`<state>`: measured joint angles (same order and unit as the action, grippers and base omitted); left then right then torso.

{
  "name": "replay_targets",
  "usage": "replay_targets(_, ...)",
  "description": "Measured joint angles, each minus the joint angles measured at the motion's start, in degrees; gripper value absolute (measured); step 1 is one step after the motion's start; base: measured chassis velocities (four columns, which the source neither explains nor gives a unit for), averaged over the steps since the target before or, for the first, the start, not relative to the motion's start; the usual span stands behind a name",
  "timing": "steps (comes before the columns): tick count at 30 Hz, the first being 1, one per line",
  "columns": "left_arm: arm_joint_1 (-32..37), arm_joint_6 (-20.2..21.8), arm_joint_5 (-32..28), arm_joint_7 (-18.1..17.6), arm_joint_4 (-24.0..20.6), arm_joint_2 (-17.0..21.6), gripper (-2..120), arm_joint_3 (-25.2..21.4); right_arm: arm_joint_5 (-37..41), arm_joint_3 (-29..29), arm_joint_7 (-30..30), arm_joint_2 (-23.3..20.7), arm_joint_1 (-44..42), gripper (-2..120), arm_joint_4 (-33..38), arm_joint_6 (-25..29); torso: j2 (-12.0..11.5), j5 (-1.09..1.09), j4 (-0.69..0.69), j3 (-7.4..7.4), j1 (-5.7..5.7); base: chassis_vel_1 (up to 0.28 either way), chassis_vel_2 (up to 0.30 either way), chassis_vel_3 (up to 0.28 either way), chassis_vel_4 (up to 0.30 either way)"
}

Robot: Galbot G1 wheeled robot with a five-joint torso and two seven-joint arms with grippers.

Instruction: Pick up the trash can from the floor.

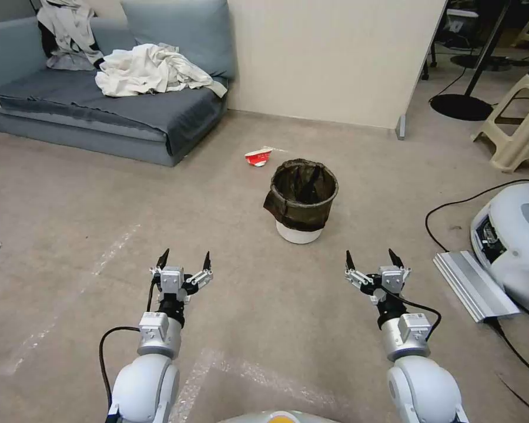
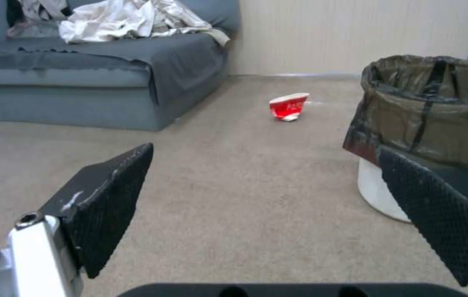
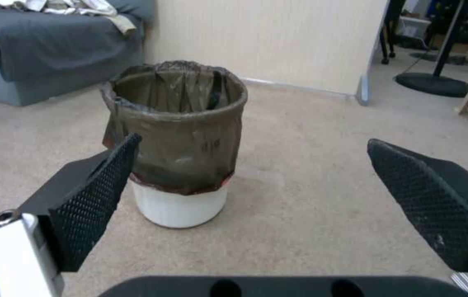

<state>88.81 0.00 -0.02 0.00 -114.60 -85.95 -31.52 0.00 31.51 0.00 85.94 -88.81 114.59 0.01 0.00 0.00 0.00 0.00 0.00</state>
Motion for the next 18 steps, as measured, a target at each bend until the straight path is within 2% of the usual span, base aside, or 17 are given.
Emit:
replay_targets(5, 0.64, 3.13, -2.69, -0.06, -3.68, 0.55, 100, -1.62, 0.15, 0.16, 0.00, 0.00, -0.11, 100, 0.26, -0.27, 0.00, 0.01, 0.00, 0.00, 0.00, 0.000, 0.000, 0.000, 0.000)
replay_targets(7, 1.49, 7.16, -6.06, -0.41, -8.20, 1.22, 100, -3.62, 1.62, 1.23, 0.00, 0.01, -0.83, 100, 2.70, -2.19, 0.00, 0.00, 0.01, 0.00, 0.00, 0.000, 0.000, 0.000, 0.000)
replay_targets(8, 1.49, 7.16, -6.06, -0.41, -8.20, 1.22, 100, -3.62, 1.62, 1.23, 0.00, 0.01, -0.83, 100, 2.70, -2.19, 0.00, 0.00, 0.01, 0.00, 0.00, 0.000, 0.000, 0.000, 0.000)
replay_targets(9, 1.83, 8.73, -7.38, -0.57, -10.01, 1.49, 100, -4.40, 2.53, 1.94, 0.05, 0.00, -1.23, 100, 4.29, -3.34, 0.00, -0.01, 0.01, 0.00, 0.00, 0.000, 0.000, 0.000, 0.000)
replay_targets(11, 2.80, 13.29, -11.16, -0.96, -15.18, 2.31, 100, -6.60, 5.57, 4.17, 0.30, -0.01, -2.74, 100, 9.32, -7.32, 0.00, -0.01, -0.01, 0.00, 0.00, 0.000, 0.000, 0.000, 0.000)
replay_targets(14, 3.41, 16.27, -13.67, -1.23, -18.56, 2.80, 100, -8.10, 7.44, 5.52, 0.49, -0.03, -3.61, 100, 12.43, -9.73, 0.00, 0.00, -0.01, 0.00, 0.00, 0.000, 0.000, 0.000, 0.000)
replay_targets(15, 4.37, 16.34, -15.55, -1.39, -21.15, 3.62, 100, -9.43, 9.31, 6.89, 0.64, -0.04, -4.51, 100, 15.53, -12.13, 0.00, 0.00, -0.01, 0.00, 0.00, 0.000, 0.000, 0.000, 0.000)
replay_targets(16, 5.10, 13.84, -15.96, -1.55, -21.46, 4.31, 100, -10.08, 10.47, 7.76, 0.79, -0.06, -5.05, 100, 17.49, -13.65, 0.00, 0.05, 0.00, -0.01, 0.00, 0.000, 0.000, 0.000, 0.000)
replay_targets(17, 5.10, 13.84, -15.96, -1.55, -21.46, 4.31, 100, -10.08, 10.47, 7.76, 0.79, -0.06, -5.05, 100, 17.49, -13.65, 0.00, 0.05, 0.00, -0.01, 0.00, 0.000, 0.000, 0.000, 0.000)
replay_targets(18, 5.58, 11.92, -16.06, -1.44, -21.46, 4.56, 100, -10.14, 11.61, 8.58, 0.89, -0.06, -5.63, 100, 19.37, -15.14, 0.00, 0.01, 0.01, 0.00, 0.00, 0.000, 0.000, 0.000, 0.000)
